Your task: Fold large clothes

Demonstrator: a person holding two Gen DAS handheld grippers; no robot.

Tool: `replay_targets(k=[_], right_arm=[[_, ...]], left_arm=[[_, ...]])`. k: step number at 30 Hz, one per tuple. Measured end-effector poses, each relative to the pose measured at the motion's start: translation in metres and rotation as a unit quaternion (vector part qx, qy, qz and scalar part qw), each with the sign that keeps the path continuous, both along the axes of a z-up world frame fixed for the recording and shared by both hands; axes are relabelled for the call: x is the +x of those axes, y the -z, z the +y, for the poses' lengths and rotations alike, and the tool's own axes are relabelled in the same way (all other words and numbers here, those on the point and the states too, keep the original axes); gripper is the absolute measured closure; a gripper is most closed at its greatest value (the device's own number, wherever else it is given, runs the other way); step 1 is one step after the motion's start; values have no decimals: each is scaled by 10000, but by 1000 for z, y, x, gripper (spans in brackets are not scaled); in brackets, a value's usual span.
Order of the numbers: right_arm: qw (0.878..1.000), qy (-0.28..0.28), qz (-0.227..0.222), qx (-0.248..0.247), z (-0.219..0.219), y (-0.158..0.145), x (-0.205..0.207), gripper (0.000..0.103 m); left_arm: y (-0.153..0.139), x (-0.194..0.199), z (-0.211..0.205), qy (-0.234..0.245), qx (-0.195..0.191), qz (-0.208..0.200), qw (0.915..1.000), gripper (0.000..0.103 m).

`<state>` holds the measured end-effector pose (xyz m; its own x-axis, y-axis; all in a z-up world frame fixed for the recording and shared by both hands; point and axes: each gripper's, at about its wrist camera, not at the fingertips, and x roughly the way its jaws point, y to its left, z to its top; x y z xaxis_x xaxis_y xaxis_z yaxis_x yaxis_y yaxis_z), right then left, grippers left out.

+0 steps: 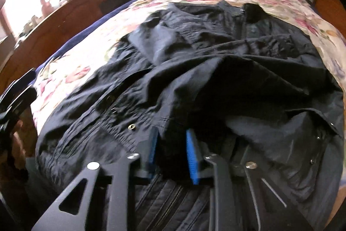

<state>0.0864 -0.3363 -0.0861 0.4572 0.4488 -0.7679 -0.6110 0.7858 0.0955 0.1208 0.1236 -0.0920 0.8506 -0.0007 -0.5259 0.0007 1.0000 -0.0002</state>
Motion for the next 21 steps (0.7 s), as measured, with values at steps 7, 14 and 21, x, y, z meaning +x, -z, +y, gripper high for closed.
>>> replay_targets(k=[7,14,21], right_arm=[[9987,-405,-14,314,6,-17,-30,92],[9990,-381,174,172,8,-11,-43,85],[9994,-194,-279,-14,2,-24,-46,73]], left_arm=[[0,-1,5,-32,-31,-24,10000,19],[-1,-2,7,-68,-58,-15,10000,19],[0,-1,8,-71,-58,8,10000,19]])
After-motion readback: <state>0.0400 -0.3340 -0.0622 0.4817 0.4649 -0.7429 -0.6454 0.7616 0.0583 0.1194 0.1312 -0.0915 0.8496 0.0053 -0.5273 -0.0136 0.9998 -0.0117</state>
